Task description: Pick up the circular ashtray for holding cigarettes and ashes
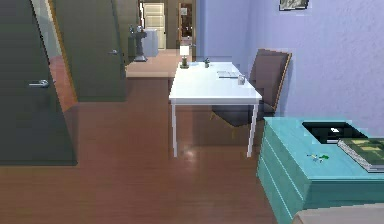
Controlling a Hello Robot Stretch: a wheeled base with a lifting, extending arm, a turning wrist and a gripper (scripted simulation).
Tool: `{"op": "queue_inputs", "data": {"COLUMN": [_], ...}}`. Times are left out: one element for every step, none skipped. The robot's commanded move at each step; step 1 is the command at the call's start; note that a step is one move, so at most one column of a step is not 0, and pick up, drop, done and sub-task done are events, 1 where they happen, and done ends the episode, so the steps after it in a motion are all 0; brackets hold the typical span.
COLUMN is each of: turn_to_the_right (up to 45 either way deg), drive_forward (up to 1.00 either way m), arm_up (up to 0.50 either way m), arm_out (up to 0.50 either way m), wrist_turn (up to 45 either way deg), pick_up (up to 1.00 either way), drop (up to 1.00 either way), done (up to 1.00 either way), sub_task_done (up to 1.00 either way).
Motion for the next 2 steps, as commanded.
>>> {"op": "queue_inputs", "data": {"turn_to_the_right": [0.0,0.0], "drive_forward": [0.00,0.00], "arm_up": [0.20,0.00], "arm_out": [0.00,0.38], "wrist_turn": [0.0,0.0], "pick_up": [0.00,0.00], "drop": [0.00,0.00], "done": [0.00,0.00], "sub_task_done": [0.00,0.00]}}
